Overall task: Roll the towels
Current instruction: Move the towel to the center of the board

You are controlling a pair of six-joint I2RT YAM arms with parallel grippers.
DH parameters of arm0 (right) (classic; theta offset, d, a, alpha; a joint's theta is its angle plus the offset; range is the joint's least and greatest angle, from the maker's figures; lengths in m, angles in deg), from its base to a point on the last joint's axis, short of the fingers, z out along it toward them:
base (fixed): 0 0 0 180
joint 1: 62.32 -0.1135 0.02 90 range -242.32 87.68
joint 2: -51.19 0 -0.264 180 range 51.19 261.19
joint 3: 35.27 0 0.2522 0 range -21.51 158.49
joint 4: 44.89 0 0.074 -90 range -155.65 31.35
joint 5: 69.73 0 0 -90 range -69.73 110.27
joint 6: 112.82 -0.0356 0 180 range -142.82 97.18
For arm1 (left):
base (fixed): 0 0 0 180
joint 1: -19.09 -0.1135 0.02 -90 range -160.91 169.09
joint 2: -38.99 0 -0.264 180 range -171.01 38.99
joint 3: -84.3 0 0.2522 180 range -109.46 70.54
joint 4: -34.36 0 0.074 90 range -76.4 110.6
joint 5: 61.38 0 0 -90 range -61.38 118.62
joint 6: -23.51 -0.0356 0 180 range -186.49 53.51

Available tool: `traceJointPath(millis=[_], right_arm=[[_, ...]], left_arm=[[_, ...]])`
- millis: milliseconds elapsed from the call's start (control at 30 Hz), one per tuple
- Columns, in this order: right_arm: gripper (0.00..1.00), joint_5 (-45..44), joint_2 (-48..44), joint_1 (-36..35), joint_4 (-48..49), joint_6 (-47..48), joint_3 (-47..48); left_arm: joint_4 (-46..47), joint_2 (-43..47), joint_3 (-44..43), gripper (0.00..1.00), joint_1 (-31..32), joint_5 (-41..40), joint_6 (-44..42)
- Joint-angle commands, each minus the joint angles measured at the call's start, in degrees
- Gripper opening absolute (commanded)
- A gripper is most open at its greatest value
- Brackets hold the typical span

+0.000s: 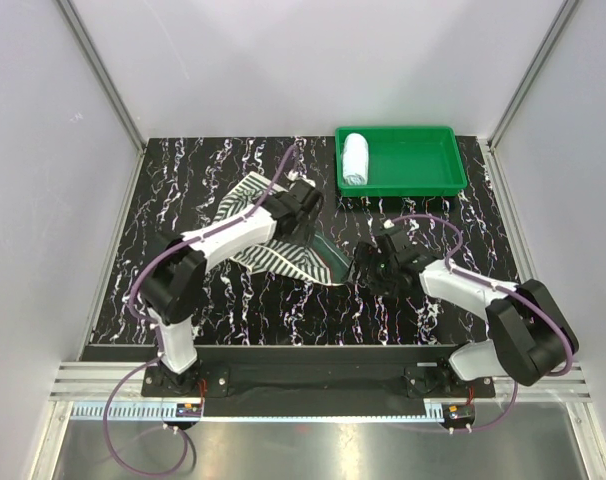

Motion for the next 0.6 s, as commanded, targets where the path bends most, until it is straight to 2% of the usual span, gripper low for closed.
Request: traceJointPath(millis=[0, 133, 233, 367, 567], right_arm=[[0.98, -1.7, -2.9, -0.3, 0.7, 0.5, -1.4], [0.98, -1.7, -4.2, -0.3, -0.2, 0.6, -2.0], [0.98, -1.5, -4.6, -0.3, -0.6, 0.7, -2.0], [0.98, -1.7, -5.0, -0.4, -1.0, 1.0, -2.2], [0.98, -1.5, -4.7, -0.3, -0.6, 0.9, -2.3]], left_arm=[[-0.9, -1.4, -5.2, 0.72, 2.6, -8.9, -2.7], [-1.6, -4.9, -7.6, 0.71, 4.0, -13.1, -4.1], [-3.3, -7.0, -9.5, 0.63, 4.1, -16.1, -4.5], [-4.7, -8.2, -9.7, 0.57, 4.1, -20.0, -4.5], [-4.0, -9.4, -9.6, 0.61, 4.1, -18.4, -5.2]])
